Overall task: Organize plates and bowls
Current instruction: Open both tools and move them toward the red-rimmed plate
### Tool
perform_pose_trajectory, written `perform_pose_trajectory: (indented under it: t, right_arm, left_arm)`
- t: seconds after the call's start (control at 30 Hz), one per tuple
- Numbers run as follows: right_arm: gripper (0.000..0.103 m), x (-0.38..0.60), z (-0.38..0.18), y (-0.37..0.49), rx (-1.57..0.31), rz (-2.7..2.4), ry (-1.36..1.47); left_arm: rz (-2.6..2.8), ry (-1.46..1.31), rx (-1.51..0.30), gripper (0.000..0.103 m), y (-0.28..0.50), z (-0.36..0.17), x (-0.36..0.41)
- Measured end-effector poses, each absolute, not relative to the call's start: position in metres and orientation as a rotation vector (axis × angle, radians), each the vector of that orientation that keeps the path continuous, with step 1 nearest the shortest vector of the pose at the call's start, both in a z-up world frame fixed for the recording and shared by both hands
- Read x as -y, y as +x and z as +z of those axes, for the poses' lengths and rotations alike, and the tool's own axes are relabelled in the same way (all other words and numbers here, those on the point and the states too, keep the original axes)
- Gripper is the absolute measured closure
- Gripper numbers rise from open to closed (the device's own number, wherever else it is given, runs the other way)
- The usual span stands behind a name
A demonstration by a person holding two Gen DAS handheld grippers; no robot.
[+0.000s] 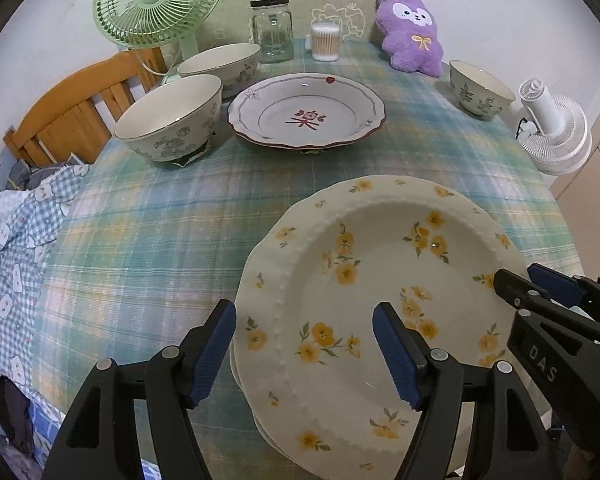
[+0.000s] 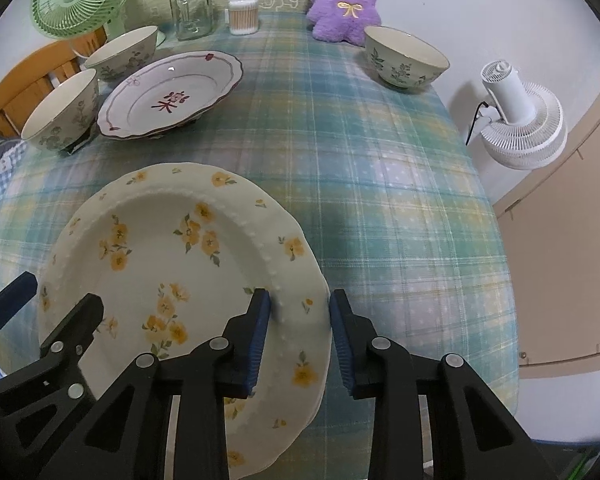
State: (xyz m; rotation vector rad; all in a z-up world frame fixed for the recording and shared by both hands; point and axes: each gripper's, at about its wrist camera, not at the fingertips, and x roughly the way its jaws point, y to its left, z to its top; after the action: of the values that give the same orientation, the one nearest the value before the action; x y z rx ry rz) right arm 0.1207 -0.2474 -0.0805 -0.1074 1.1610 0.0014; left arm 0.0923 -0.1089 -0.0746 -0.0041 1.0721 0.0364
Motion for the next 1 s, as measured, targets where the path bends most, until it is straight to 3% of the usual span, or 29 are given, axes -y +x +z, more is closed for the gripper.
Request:
perform_pose_trajectory:
  t: [0.13,0.2,0.23,0.27,1.0]
  right_arm:
    - [0.066,0.25,-0.075,0.123,-1.176,0.006,-0.068]
    - [0.054,0.248,-0.068,0.123,-1.161,0.013,-0.058]
    - [0.041,0.247,-0.063,0.122,-1.143,0.016,-0.049]
    - [0.039,0.246,-0.058,0.121,-1.126,0.007,-0.048]
    - [0.037,0.213,0.024,0.181,-0.929,0.129,-0.013]
  left_arm:
    - [0.018,-0.017,-1.061,0.025,0.092,-0.07,0.106]
    - [0.002,-0.019,-1.046,0.021,0.09,-0.064,0.104]
    - [-0.003,-0.02,-1.042,0.019,0.09,-0.063,0.104]
    - [-0.012,-0.02,-1.035,0.018,0.09,-0.059,0.104]
    - [0.043,-0.075,-0.881,0.013,0.145,0.01,0.077]
